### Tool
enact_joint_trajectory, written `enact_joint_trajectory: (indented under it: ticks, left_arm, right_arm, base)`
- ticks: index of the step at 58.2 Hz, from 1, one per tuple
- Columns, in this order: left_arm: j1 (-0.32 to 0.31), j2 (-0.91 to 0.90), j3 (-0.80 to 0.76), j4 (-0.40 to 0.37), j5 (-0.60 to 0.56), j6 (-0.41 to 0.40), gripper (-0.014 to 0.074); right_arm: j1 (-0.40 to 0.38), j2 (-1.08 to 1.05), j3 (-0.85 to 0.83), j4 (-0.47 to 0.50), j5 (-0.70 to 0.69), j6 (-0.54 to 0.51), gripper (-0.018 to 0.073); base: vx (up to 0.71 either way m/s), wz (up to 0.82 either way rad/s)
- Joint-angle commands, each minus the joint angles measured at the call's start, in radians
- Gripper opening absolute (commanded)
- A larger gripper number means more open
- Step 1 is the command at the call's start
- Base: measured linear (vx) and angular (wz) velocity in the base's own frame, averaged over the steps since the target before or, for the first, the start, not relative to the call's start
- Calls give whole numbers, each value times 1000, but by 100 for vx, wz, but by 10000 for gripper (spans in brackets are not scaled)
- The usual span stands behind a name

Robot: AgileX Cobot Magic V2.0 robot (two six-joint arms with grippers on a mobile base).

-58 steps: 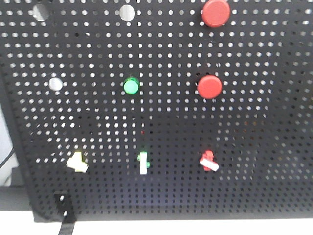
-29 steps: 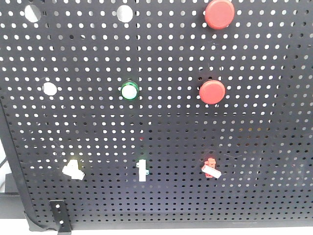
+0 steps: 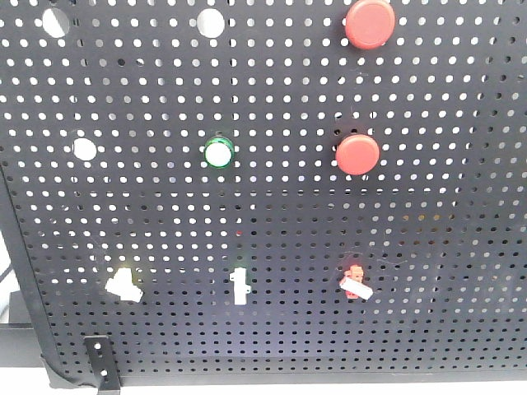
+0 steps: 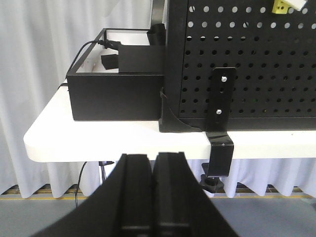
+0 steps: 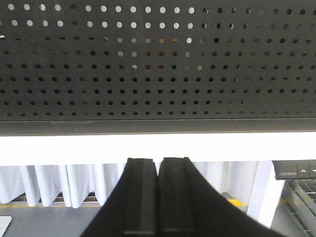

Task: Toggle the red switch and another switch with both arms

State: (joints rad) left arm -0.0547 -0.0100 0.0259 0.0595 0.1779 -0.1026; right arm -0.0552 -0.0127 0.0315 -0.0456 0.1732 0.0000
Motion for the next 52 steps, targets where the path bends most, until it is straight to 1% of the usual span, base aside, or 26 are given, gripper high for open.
enact_joint_trajectory:
  ticks: [1, 5, 9, 14, 16, 19, 20, 23, 26, 29, 31, 35, 41, 46, 49, 52]
  left_arm:
    - [2, -19, 9, -2, -111, -11, 2]
    - [2, -19, 9, -2, -137, -11, 2]
    - [2, -19, 9, -2, -173, -11, 2]
    - [2, -19, 9, -2, -270, -12, 2]
    - [2, -19, 9, -2, -334, -12, 2]
    - [2, -19, 8, -5, -474, -16, 2]
    - [2, -19, 7, -6, -534, -19, 2]
    - [2, -17, -11, -23, -645, -40, 2]
    - [2, -16, -62, -38, -691, -51, 2]
    - [2, -11, -119, -39, -687, -51, 2]
    - [2, 0, -174, -36, -665, -47, 2]
    - [2, 43, -298, -24, -576, -18, 2]
    - [2, 146, -466, -18, -403, 43, 2]
    - [2, 236, -552, -18, -284, 90, 2]
    - [2, 291, -577, -19, -248, 111, 2]
    - [2, 333, -581, -20, -238, 114, 2]
  right_arm:
    - [-4, -11, 6, -6, -96, -7, -6]
    - [-4, -11, 6, -7, -133, -7, -6]
    - [-4, -11, 6, -6, -205, -7, -6]
    - [-6, -10, 5, -6, -338, -7, -6]
    - [-6, -10, -1, -6, -392, 0, -6]
    - [-6, -10, -28, -6, -435, 14, -6]
    - [-6, -10, -39, -6, -433, 16, -6]
    - [-6, -6, -90, -6, -409, 16, -6]
    - [-6, 8, -154, -6, -378, 16, -6]
    - [-6, 36, -226, -6, -342, 15, -6]
    - [-6, 59, -280, -8, -318, 15, -6]
    - [-6, 129, -382, -10, -289, 7, -6]
    - [-6, 264, -489, -10, -296, -25, -6]
    - [-6, 363, -524, -10, -299, -47, -6]
    - [-6, 413, -521, -10, -314, -46, -6]
    - [-6, 458, -520, -9, -321, -45, -6]
  base:
    - [0, 0]
    - [0, 0]
    - [0, 0]
    - [0, 0]
    - [0, 0]
    - [0, 0]
    - [0, 0]
    - [0, 0]
    - [0, 0]
    - [0, 0]
    - [0, 0]
    - [0, 0]
    - [0, 0]
    - [0, 0]
    - [0, 0]
    - [0, 0]
